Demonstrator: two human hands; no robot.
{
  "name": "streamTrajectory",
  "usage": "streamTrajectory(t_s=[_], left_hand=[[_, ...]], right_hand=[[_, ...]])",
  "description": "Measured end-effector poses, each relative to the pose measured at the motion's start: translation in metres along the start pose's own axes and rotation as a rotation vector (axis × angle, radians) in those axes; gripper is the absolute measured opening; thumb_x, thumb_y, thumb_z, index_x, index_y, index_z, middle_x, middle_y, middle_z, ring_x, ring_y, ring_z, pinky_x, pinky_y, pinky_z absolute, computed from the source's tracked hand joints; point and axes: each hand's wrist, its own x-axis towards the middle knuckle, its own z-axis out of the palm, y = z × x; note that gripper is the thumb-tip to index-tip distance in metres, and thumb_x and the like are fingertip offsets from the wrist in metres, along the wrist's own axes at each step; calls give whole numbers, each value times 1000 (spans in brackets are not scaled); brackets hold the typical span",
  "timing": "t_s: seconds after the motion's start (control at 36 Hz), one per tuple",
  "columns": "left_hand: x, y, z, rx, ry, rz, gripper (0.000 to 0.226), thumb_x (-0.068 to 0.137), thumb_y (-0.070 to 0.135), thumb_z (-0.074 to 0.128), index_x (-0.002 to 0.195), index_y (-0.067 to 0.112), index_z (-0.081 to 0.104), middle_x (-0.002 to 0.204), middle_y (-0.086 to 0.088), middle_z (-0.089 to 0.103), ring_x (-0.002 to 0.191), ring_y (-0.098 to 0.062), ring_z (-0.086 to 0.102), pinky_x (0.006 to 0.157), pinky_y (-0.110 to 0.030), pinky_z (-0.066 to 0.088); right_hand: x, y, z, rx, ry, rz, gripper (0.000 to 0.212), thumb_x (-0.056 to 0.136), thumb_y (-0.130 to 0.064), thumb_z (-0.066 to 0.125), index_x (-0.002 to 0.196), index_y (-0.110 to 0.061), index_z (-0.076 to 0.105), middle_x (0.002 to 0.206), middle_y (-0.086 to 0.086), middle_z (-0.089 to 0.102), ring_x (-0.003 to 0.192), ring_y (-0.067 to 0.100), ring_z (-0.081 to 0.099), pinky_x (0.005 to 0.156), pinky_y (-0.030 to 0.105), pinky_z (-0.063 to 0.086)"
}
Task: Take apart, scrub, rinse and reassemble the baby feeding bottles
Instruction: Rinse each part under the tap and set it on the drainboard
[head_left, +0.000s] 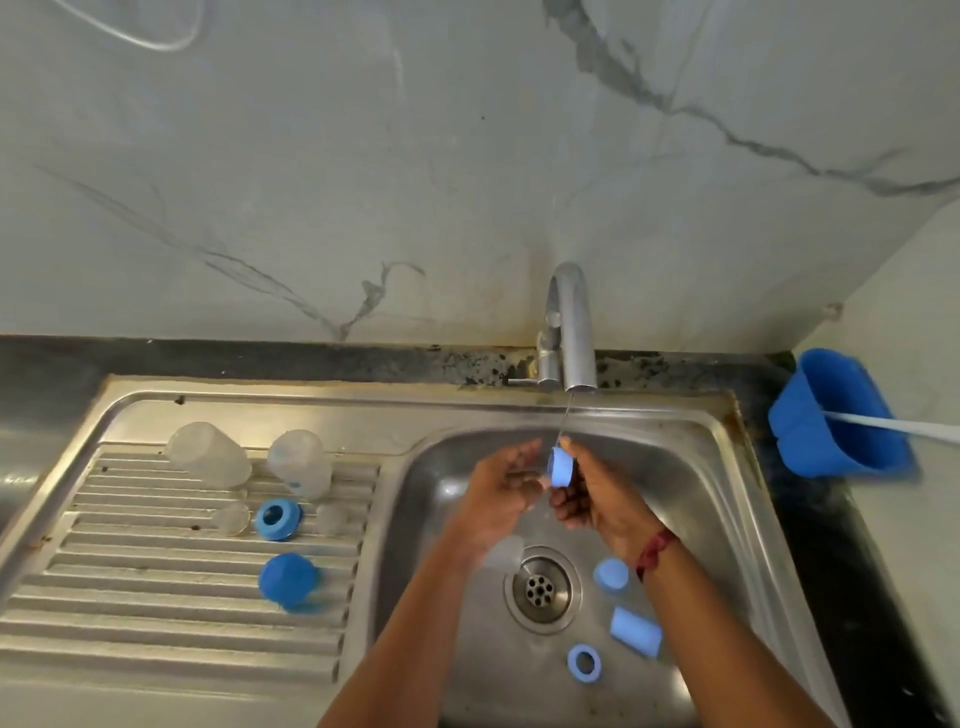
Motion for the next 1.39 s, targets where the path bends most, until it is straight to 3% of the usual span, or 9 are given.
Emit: streamTrajectory(t_s=[0.11, 0.28, 0.36, 0.47, 0.58, 0.72, 0.92, 1.14, 1.39], left_hand=[[4, 1, 4, 37, -114, 105, 61, 81, -13, 71, 135, 12, 59, 116, -5, 70, 104, -7, 67, 83, -18, 52], [15, 0, 15, 6, 58, 94, 22, 87, 5, 74, 107, 15, 72, 90, -4, 74, 77, -11, 67, 71, -24, 53], [16, 7, 18, -95, 68, -22, 23, 96, 21, 65, 111, 3, 68, 81, -9, 66, 68, -15, 59, 63, -26, 51], [17, 14, 18, -149, 108, -143, 45, 99, 39, 56, 102, -5, 67, 78, -15, 64, 63, -18, 59, 58, -25, 53], [15, 14, 16, -137, 102, -190, 54, 98, 53, 50, 86, 3, 67, 62, -6, 62, 54, -17, 58, 63, -32, 56], [16, 18, 13, -86, 181, -280, 64, 98, 61, 39, 84, 6, 68, 69, -10, 67, 52, -16, 59, 57, -29, 51], [9, 6, 5, -241, 25, -132, 25, 94, 29, 67, 112, 12, 69, 98, -10, 75, 93, -24, 73, 84, -38, 58], [7, 12, 11, -476, 30, -216, 21, 98, 11, 57, 115, 5, 67, 98, -13, 74, 81, -19, 69, 75, -35, 59], [6, 5, 11, -282, 170, -278, 21, 99, 27, 60, 108, 9, 65, 87, -5, 72, 77, -17, 65, 74, -34, 54]], right_hand=[[-4, -10, -3, -155, 24, 18, 56, 95, -57, 48, 76, -8, 68, 59, 9, 61, 44, 15, 50, 44, 22, 36], [1, -8, -8, -256, 175, -126, 64, 97, -59, 44, 72, -6, 69, 60, 12, 66, 46, 20, 55, 46, 24, 42], [7, -7, -12, -213, 173, -324, 15, 98, -27, 58, 94, -22, 71, 88, 9, 75, 68, 16, 67, 56, 28, 52], [13, -2, -19, -231, -167, -464, 59, 79, 18, 65, 121, -23, 62, 114, -3, 71, 104, 10, 67, 83, 25, 57], [16, 0, -16, -399, -99, -532, 57, 75, 3, 79, 120, -29, 63, 111, -7, 71, 104, 5, 64, 88, 20, 51], [12, -2, -14, -268, -52, -409, 21, 83, -19, 79, 102, -14, 71, 92, 6, 75, 84, 21, 70, 72, 35, 60], [6, -10, -6, -310, 71, -421, 14, 77, -16, 83, 85, -12, 73, 75, 4, 75, 65, 17, 71, 60, 28, 58], [5, -8, -3, -345, 95, -576, 50, 72, 2, 82, 108, -29, 67, 113, 1, 65, 94, 0, 65, 79, 15, 52], [7, -8, -15, -486, 338, -574, 43, 68, -10, 85, 107, -20, 68, 104, -3, 63, 91, 12, 63, 73, 11, 47]])
